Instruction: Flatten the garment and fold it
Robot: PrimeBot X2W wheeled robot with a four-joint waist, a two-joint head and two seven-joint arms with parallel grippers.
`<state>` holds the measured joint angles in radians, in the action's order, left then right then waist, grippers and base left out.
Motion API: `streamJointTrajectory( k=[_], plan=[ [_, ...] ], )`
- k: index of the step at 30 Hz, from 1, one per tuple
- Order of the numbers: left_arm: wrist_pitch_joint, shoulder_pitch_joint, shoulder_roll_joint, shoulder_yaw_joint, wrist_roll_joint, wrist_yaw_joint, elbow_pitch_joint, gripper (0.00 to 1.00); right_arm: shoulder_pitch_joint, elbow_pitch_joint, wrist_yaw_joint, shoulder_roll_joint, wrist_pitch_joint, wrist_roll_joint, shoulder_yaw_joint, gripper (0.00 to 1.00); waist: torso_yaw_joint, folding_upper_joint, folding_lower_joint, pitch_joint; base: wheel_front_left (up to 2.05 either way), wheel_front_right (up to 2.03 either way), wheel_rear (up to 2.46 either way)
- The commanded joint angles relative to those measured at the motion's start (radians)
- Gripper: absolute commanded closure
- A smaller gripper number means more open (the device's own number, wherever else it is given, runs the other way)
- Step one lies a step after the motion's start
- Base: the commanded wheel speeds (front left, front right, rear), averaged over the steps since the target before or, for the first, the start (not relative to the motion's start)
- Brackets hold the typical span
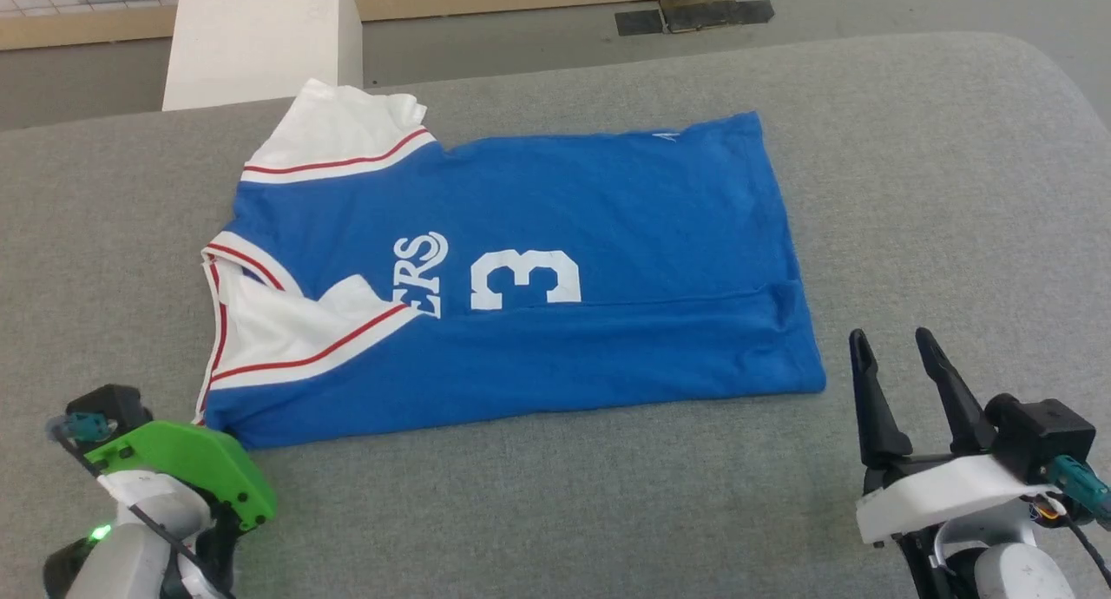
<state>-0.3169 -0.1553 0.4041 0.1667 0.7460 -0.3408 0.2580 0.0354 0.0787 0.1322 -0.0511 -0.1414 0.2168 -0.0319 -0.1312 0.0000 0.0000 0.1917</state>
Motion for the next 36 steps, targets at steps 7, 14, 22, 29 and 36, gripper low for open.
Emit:
streamJointTrajectory(
  k=[7, 14, 22, 29, 36],
  plan=[
    [0.002, 0.026, -0.025, 0.031, 0.004, 0.015, -0.046, 1.00, 0.043, 0.051, -0.002, 0.001, 0.117, -0.033, -0.007, 0.00, 0.026, 0.0000, 0.0000, 0.005, 0.00, 0.00, 0.00],
    [0.040, 0.014, -0.043, 0.053, -0.011, 0.031, -0.062, 1.00, 0.146, 0.147, -0.002, 0.001, 0.550, -0.017, -0.055, 0.00, 0.068, 0.0000, 0.0000, 0.027, 0.00, 0.00, 0.00],
    [0.073, -0.021, -0.042, 0.086, -0.040, 0.062, -0.049, 1.00, 0.228, 0.164, -0.002, 0.001, 0.881, -0.074, -0.101, 0.35, 0.112, 0.0000, 0.0000, 0.048, 0.00, 0.00, 0.00],
    [0.128, -0.032, -0.041, 0.100, -0.064, 0.083, -0.016, 1.00, 0.232, 0.114, -0.002, 0.001, 0.921, -0.073, -0.111, 1.00, 0.129, 0.0000, 0.0000, 0.031, 0.00, 0.00, 0.00],
    [0.213, 0.032, -0.019, 0.080, -0.090, 0.066, -0.050, 1.00, 0.128, 0.018, -0.002, 0.001, 0.762, -0.024, -0.126, 1.00, 0.127, 0.0000, 0.0000, -0.042, 0.00, 0.00, 0.00]
  ],
)
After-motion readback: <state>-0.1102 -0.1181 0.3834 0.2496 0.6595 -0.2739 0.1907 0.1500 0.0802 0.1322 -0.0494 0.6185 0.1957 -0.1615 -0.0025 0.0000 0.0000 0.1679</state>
